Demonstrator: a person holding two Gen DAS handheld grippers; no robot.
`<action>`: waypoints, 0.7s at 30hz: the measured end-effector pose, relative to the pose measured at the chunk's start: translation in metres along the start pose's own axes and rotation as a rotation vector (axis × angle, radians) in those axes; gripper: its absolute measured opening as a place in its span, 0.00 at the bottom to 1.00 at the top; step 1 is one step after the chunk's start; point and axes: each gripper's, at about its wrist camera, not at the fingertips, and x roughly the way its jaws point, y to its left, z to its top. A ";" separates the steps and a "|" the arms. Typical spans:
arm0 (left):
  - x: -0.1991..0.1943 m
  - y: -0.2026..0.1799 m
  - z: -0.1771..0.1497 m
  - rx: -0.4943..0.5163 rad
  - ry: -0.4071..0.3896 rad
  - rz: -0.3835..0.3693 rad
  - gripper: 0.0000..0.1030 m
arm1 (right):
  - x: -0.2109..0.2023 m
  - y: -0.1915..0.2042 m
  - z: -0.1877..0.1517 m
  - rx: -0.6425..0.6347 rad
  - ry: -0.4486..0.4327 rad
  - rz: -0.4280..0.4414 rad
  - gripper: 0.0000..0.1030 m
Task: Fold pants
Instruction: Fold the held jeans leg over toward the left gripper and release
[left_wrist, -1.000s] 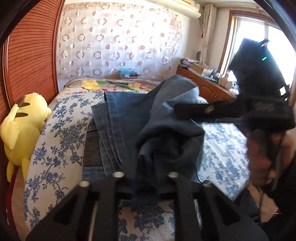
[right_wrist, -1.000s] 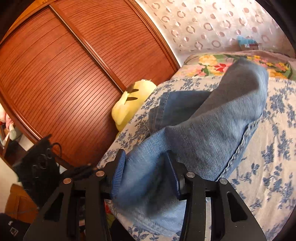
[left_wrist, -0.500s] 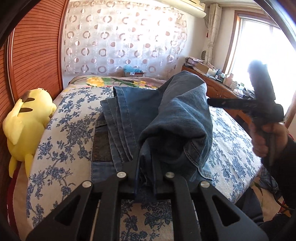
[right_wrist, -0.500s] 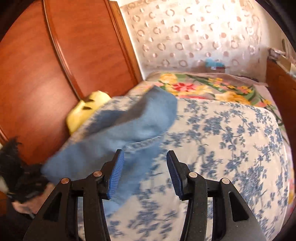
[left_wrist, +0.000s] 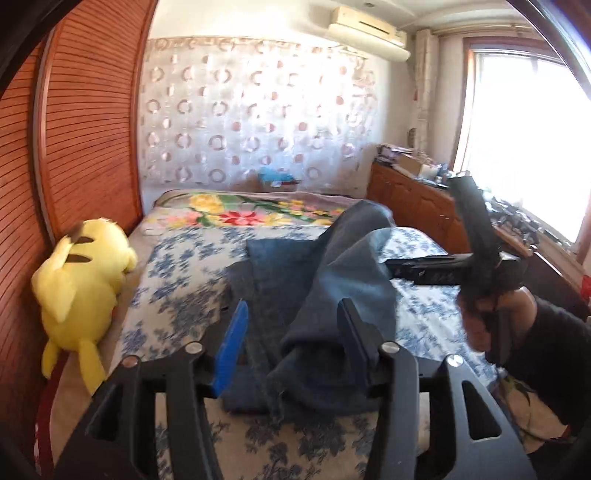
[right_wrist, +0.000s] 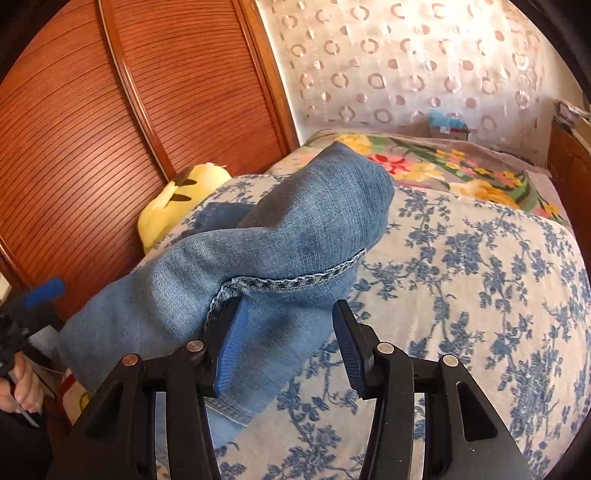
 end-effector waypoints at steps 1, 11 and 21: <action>0.005 -0.002 0.002 0.000 0.014 -0.010 0.50 | 0.000 0.001 0.000 0.000 -0.001 0.001 0.47; 0.070 -0.012 -0.009 0.025 0.144 -0.042 0.50 | 0.000 0.000 0.009 -0.023 -0.005 0.014 0.47; 0.067 -0.005 -0.025 0.031 0.144 -0.029 0.24 | -0.016 -0.026 0.035 -0.014 -0.081 0.032 0.51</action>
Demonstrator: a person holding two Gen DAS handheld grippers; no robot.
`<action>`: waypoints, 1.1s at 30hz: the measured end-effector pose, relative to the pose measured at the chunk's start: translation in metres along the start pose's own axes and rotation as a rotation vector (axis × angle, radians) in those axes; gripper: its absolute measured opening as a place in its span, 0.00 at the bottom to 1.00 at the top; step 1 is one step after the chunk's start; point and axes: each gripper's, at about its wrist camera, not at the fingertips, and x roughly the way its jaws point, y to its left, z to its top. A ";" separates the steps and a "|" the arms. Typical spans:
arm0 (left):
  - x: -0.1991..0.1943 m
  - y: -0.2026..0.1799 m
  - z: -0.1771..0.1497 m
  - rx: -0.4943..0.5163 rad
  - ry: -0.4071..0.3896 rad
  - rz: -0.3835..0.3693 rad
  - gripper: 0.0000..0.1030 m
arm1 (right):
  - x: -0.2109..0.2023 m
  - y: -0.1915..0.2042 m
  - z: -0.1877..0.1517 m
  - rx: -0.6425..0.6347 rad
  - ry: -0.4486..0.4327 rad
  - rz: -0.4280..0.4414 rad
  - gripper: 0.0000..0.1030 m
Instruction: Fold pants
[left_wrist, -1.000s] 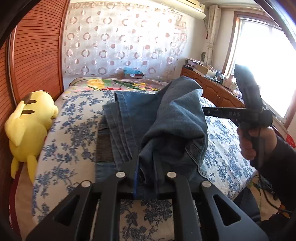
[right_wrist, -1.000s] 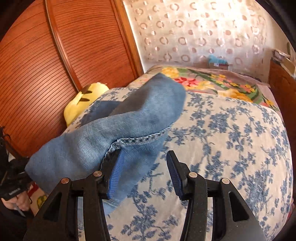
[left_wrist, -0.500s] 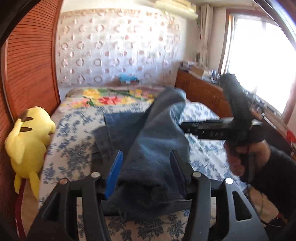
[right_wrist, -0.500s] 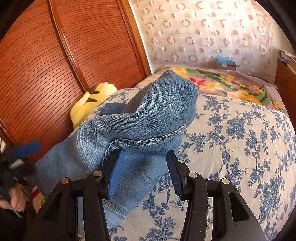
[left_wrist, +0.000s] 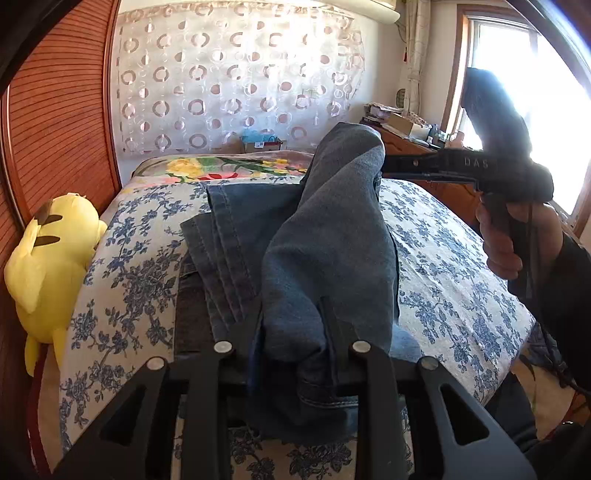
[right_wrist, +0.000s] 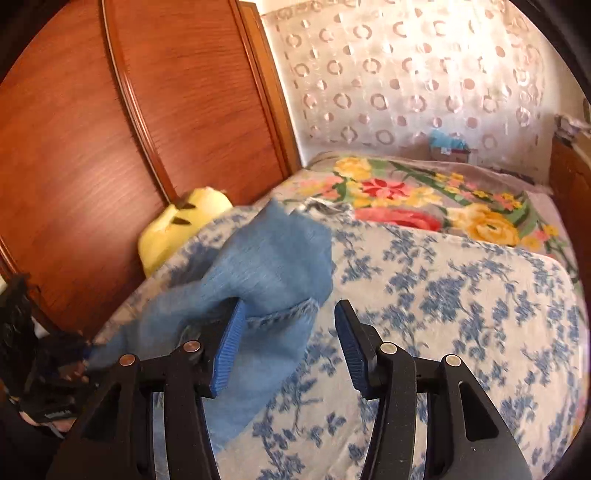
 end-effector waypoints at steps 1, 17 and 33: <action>0.000 0.002 -0.001 -0.005 0.000 0.001 0.24 | 0.002 -0.002 0.003 0.012 -0.004 0.011 0.51; 0.003 0.017 -0.015 -0.038 0.008 -0.002 0.15 | 0.054 0.023 0.016 -0.022 0.080 0.042 0.56; -0.056 0.028 -0.026 -0.078 -0.104 0.028 0.06 | 0.056 0.083 0.033 -0.130 0.004 0.098 0.12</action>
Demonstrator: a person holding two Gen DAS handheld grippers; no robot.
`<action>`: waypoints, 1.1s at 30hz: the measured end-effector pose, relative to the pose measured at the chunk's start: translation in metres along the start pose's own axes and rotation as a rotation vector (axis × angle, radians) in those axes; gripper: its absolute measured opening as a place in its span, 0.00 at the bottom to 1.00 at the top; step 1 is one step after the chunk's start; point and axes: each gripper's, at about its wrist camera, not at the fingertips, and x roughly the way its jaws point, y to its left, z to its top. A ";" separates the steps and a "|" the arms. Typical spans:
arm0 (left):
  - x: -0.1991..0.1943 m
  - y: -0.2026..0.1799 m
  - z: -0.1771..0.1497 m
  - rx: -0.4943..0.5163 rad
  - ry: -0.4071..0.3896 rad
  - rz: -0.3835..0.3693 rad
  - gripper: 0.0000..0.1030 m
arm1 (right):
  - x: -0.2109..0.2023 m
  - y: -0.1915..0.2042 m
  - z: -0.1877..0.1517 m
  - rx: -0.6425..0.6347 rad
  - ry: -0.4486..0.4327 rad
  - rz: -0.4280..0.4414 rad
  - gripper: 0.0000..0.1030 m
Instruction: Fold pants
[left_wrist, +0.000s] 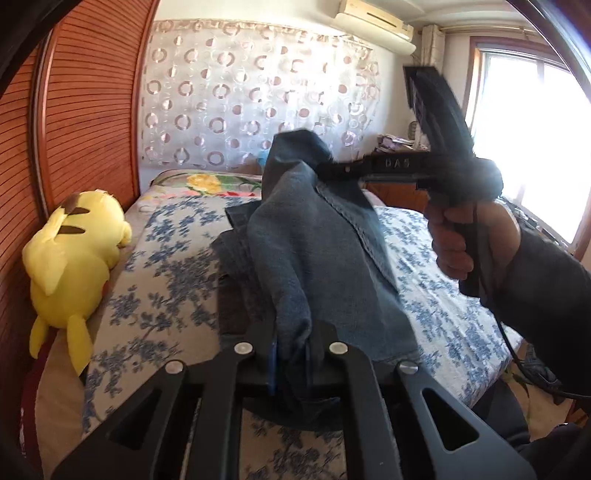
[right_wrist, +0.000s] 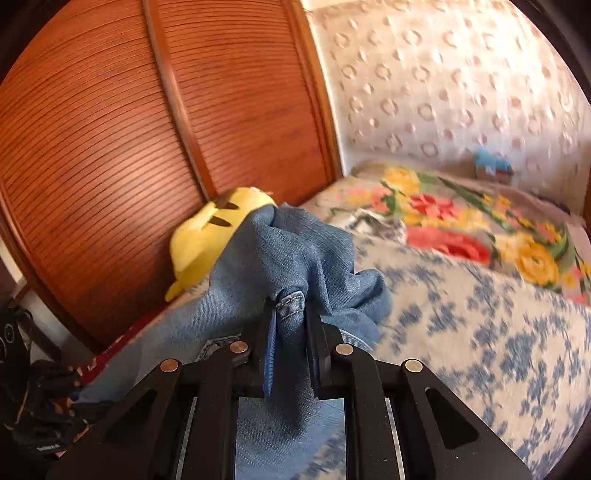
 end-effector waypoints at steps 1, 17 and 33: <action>0.000 0.005 -0.004 -0.009 0.014 0.013 0.06 | 0.002 0.009 0.004 -0.016 -0.002 0.002 0.14; 0.017 0.028 -0.032 -0.057 0.090 0.046 0.10 | -0.023 0.037 -0.018 -0.064 -0.011 -0.010 0.34; -0.020 0.031 -0.012 -0.070 0.044 0.086 0.14 | 0.049 0.033 -0.044 -0.025 0.102 0.034 0.25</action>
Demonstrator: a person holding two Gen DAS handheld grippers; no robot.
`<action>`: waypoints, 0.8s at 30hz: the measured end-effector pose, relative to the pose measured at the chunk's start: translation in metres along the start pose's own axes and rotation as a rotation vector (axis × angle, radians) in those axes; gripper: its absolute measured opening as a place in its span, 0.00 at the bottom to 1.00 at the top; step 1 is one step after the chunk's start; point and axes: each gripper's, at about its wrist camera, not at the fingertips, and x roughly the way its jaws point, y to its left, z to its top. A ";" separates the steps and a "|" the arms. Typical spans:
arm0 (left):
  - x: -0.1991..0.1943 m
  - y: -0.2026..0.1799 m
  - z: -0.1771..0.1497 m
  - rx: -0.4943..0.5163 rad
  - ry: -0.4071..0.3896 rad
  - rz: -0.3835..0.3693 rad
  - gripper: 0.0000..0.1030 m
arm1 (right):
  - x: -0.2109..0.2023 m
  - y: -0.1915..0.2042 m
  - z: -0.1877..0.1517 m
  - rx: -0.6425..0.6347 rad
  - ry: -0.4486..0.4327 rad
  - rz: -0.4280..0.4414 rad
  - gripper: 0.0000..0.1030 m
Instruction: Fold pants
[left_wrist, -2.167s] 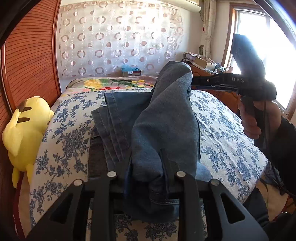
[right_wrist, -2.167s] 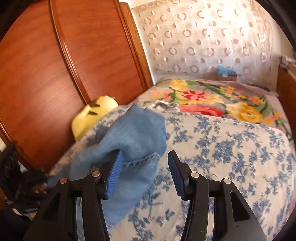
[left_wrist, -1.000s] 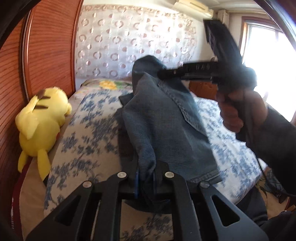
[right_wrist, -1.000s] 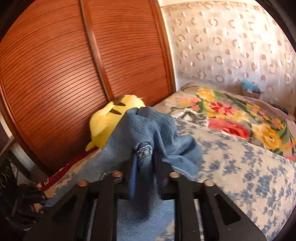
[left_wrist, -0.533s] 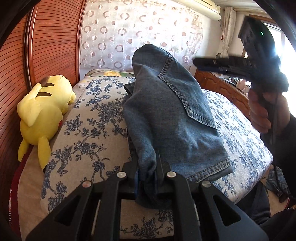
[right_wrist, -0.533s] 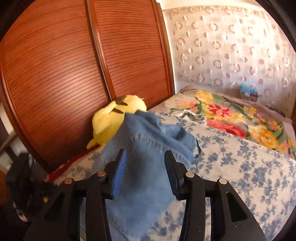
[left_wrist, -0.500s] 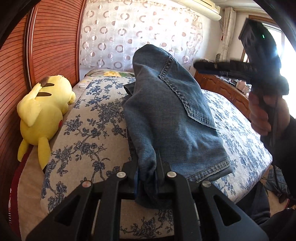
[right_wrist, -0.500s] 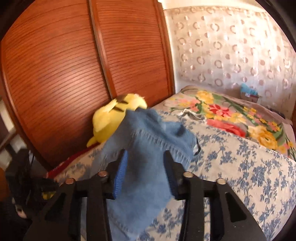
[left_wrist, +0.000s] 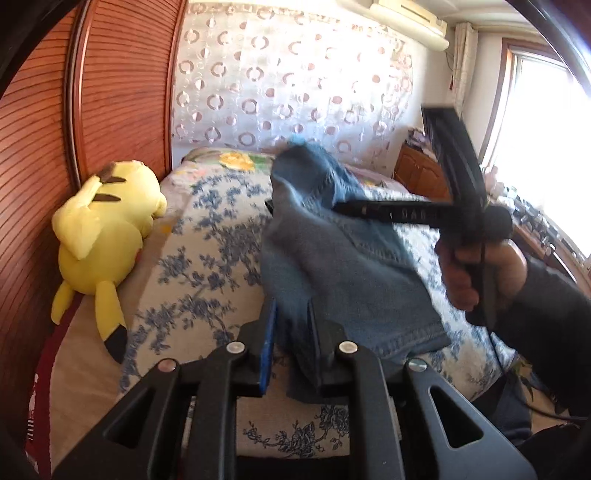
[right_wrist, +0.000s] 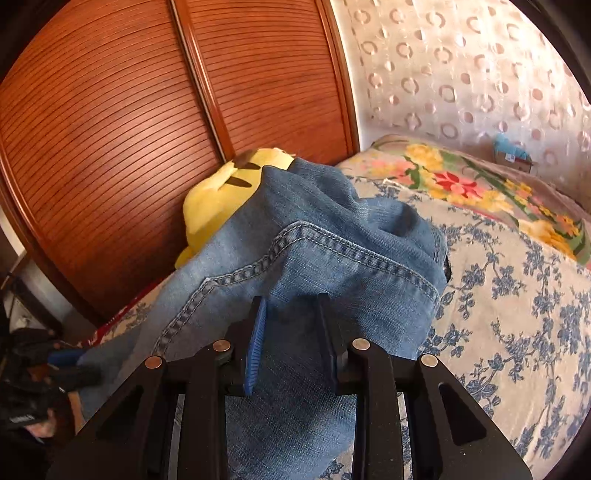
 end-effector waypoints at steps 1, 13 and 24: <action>-0.004 -0.001 0.004 0.006 -0.014 -0.001 0.15 | 0.000 0.000 0.002 -0.001 -0.001 0.001 0.25; 0.020 -0.033 0.065 0.153 -0.049 -0.023 0.44 | -0.059 -0.001 -0.017 -0.011 -0.056 -0.076 0.27; 0.099 -0.056 0.123 0.293 0.078 -0.100 0.44 | -0.070 -0.011 -0.050 0.049 -0.059 -0.085 0.28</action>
